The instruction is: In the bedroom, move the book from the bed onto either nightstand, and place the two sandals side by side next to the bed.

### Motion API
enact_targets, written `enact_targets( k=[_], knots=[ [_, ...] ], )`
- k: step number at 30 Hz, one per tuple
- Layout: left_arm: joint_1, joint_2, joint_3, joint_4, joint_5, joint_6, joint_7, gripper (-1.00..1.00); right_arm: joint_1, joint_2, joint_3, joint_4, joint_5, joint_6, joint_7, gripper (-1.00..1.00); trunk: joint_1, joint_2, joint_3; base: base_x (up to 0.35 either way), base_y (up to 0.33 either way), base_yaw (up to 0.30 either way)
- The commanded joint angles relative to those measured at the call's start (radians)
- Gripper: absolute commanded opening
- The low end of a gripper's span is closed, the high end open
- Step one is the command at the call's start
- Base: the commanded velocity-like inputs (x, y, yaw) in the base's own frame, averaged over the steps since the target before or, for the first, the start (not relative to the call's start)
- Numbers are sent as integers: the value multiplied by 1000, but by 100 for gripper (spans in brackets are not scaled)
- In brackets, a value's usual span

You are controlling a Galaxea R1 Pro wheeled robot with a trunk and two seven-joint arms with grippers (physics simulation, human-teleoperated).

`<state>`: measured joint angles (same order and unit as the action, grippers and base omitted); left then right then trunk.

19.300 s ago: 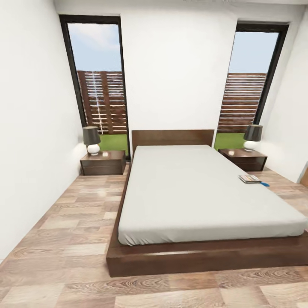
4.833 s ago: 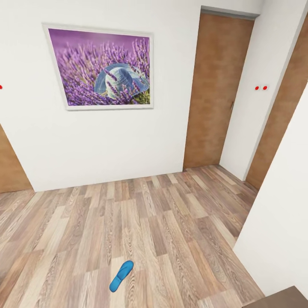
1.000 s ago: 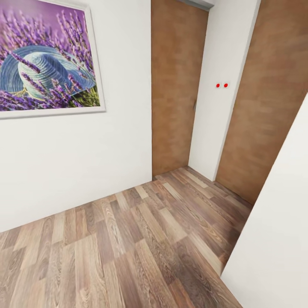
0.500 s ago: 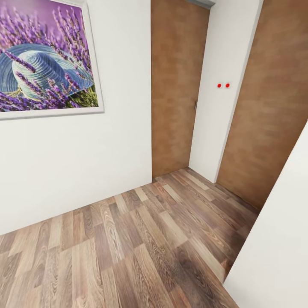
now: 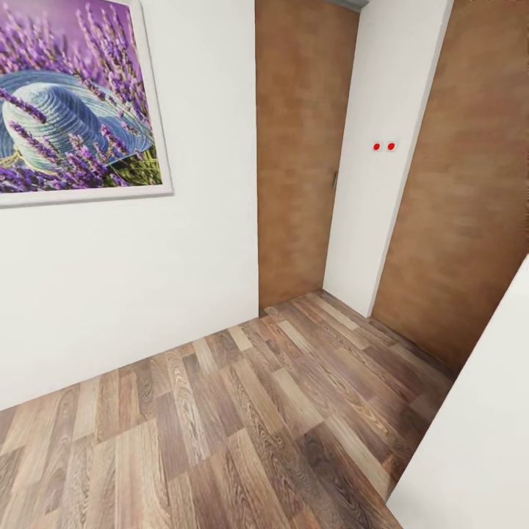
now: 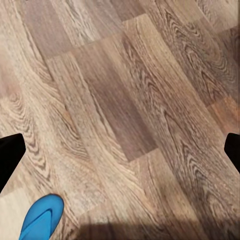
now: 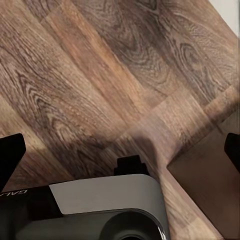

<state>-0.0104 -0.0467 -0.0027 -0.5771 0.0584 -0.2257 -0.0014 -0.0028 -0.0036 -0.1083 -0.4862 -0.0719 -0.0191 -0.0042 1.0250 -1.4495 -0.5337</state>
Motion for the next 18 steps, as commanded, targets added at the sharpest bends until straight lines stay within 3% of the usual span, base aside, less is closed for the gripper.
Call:
enact_targets(
  k=[1, 10, 18],
  knots=[
    [0, 0, 0, 0, 6, -3, 0, 100, 0, 0, 1, 0, -8, -2, -1, 100, 0, 0, -1, 4, 0, -174],
    [0, 0, 0, 0, 6, -3, 0, 100, 0, 0, 1, 0, -9, -2, 0, 100, 0, 0, -1, 1, 0, -199],
    [0, 0, 0, 0, 6, -3, 0, 100, 0, 0, 1, 0, -9, -2, -1, 100, 0, 0, -1, 0, 0, -66]
  ],
)
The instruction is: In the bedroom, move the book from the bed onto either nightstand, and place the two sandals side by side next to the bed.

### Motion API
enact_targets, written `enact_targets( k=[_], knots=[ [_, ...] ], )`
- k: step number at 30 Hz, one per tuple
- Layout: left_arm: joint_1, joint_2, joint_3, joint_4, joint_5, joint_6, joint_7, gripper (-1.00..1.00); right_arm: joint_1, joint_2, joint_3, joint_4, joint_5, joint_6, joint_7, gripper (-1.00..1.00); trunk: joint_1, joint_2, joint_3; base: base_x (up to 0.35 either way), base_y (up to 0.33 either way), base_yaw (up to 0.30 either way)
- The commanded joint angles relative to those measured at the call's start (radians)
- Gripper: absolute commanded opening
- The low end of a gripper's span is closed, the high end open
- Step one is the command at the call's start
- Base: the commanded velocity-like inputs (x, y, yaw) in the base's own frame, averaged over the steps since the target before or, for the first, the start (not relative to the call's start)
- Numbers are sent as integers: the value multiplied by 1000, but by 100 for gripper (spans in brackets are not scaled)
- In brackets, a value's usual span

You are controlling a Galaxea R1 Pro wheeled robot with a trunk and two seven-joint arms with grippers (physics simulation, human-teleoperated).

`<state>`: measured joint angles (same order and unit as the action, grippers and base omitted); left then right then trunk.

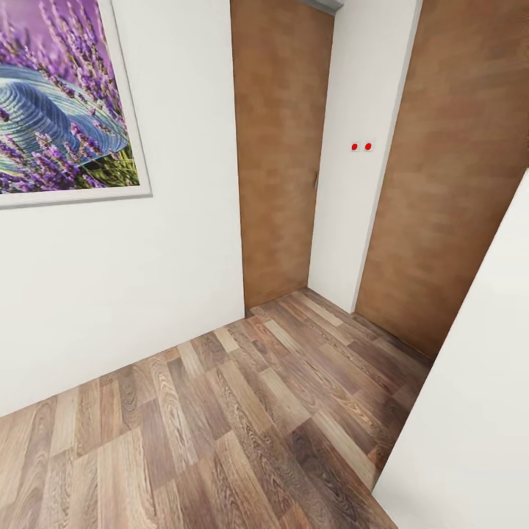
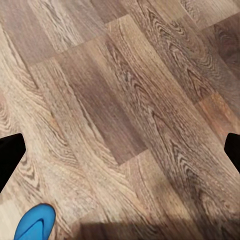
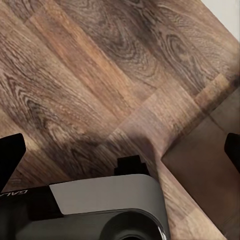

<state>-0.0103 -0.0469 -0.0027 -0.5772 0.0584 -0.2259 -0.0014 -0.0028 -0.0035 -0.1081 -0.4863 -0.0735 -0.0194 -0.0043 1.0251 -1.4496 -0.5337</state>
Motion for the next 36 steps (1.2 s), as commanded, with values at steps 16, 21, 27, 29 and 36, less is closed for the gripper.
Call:
enact_targets(
  k=[16, 21, 27, 29, 36],
  knots=[
    [0, 0, 0, 0, 6, -3, 0, 100, 0, 0, 1, 0, -5, -2, 0, 100, 0, 0, -1, 199, 0, -24],
    [0, 0, 0, 0, 6, -3, 0, 100, 0, 0, 1, 0, -5, -2, 0, 100, 0, 0, -1, 326, 0, 0],
    [0, 0, 0, 0, 6, -3, 0, 100, 0, 0, 1, 0, -5, -2, 0, 100, 0, 0, -1, 327, 0, 0],
    [0, 0, 0, 0, 6, -3, 0, 100, 0, 0, 1, 0, -5, -2, -1, 100, 0, 0, -1, 327, 0, 0],
    [0, 0, 0, 0, 6, -3, 0, 100, 0, 0, 1, 0, -5, -2, 0, 100, 0, 0, -1, 327, 0, 0]
  ],
)
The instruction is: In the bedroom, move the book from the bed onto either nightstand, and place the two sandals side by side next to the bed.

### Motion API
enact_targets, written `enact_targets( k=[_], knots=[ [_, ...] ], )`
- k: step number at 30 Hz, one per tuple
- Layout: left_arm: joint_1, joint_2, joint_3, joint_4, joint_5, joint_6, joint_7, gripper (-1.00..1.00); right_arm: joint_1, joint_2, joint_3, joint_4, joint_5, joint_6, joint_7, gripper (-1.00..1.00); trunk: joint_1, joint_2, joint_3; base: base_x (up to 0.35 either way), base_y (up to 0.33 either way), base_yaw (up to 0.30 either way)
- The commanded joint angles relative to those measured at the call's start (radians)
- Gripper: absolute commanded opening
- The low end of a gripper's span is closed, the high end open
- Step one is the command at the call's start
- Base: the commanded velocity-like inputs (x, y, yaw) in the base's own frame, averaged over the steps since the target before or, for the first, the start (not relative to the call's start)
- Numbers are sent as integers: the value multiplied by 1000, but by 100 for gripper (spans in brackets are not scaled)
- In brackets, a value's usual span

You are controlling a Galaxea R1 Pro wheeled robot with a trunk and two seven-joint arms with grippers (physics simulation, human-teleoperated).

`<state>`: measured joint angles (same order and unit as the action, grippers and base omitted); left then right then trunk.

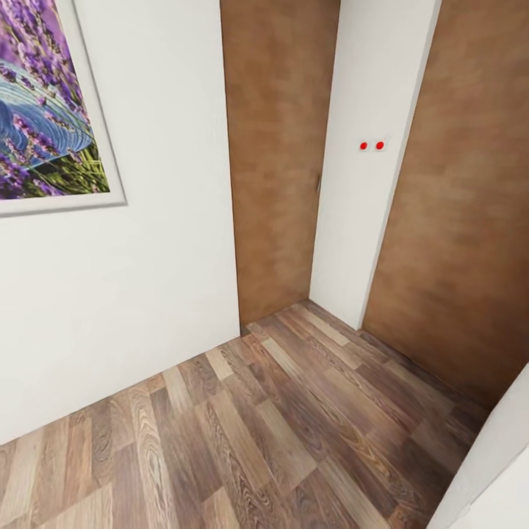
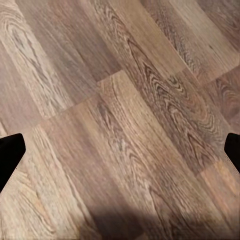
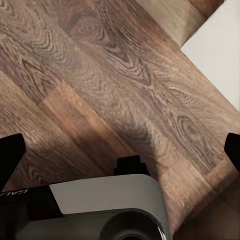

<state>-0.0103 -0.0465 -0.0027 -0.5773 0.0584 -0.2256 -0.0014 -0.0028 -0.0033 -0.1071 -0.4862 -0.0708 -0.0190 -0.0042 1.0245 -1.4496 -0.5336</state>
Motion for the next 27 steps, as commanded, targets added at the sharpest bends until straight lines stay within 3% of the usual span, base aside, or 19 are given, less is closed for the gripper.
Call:
enact_targets(
  k=[1, 27],
  knots=[
    [0, 0, 0, 1, 6, -3, 0, 100, 0, 0, 0, -1, -7, -2, 0, 100, 1, 0, -1, 327, 0, 0],
    [0, 0, 0, 1, 6, -3, 0, 100, 0, 0, 3, 0, -4, -2, 0, 100, 1, 0, -1, 327, 0, 0]
  ],
)
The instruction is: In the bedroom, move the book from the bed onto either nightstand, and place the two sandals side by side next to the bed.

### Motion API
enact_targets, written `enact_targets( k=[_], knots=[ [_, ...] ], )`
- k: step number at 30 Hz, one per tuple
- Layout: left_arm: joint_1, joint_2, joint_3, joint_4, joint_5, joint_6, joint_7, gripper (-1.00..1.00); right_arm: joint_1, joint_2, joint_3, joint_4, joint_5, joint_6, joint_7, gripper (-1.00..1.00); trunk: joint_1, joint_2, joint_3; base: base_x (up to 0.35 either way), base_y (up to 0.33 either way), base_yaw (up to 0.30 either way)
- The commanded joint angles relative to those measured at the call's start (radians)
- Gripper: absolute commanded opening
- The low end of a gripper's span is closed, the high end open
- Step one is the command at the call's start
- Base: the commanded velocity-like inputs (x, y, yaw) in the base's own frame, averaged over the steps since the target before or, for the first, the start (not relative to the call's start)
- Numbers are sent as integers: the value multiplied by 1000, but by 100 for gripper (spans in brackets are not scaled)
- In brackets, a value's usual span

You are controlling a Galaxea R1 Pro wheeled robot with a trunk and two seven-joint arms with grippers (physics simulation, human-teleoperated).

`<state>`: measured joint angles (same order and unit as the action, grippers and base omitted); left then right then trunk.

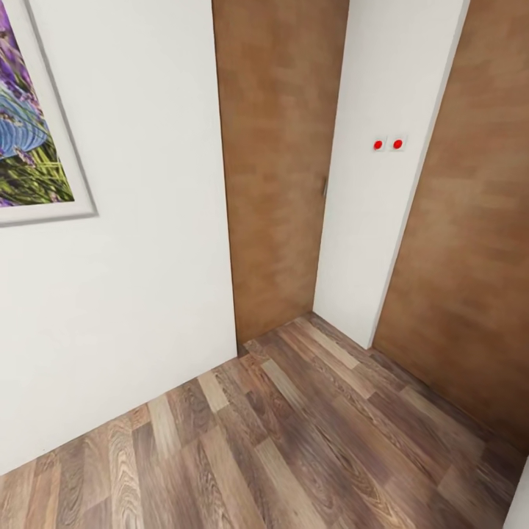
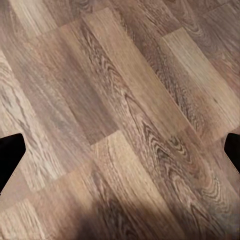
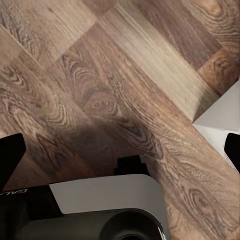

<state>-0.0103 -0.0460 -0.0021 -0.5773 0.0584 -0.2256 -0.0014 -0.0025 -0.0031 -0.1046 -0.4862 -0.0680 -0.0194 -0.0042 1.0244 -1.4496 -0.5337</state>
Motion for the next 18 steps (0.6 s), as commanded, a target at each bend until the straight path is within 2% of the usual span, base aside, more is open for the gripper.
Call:
enact_targets(
  k=[1, 18],
  knots=[
    [0, 0, 0, 1, 6, -3, 0, 100, 0, 0, 0, 0, -7, -2, 0, 100, 1, 0, -1, 327, 0, 0],
    [0, -1, 0, 0, 6, -3, 0, 100, -1, 0, 0, 0, -12, -2, 0, 100, 1, 0, -1, 327, 0, 0]
  ],
)
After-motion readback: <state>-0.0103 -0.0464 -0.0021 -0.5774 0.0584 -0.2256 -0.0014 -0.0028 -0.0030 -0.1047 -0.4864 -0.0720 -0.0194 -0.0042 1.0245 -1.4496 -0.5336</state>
